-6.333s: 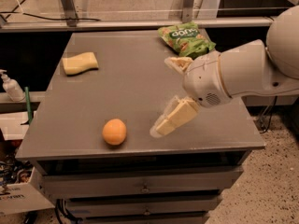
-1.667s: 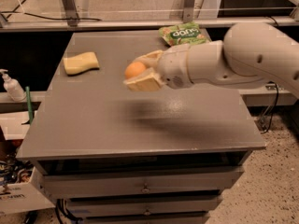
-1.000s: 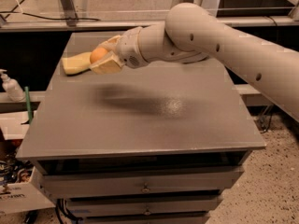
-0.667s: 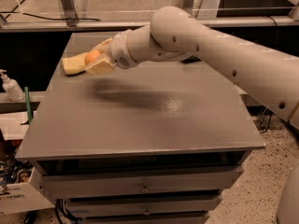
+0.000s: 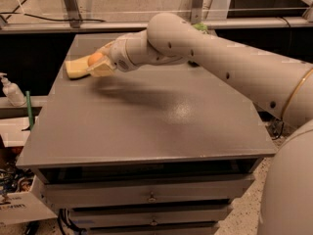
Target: Move orange near sponge
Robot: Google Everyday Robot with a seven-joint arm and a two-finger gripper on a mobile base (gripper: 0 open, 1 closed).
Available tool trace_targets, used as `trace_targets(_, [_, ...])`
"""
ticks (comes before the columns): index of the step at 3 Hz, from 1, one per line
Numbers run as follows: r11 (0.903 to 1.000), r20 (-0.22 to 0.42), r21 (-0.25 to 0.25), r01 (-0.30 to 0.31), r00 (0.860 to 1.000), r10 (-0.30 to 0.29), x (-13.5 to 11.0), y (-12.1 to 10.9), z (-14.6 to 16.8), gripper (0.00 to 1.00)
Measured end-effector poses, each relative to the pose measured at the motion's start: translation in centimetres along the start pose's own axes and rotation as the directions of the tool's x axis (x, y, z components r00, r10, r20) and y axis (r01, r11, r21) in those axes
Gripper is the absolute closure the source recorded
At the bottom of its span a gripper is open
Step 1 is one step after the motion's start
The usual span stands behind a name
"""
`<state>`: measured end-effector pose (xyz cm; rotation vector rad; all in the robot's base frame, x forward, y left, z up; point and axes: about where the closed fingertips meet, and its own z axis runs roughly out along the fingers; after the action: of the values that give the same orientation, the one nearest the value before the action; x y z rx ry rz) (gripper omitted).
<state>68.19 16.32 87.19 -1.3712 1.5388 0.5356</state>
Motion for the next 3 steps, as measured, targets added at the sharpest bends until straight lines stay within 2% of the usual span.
trace_targets(2, [0.9954,-0.018,0.068,-0.067,0.997,0.068,2.4,-1.9,0.6,1.0])
trace_targets(3, [0.9929,-0.035,0.073,-0.094,0.995,0.097,3.4,-1.8,1.0,0.83])
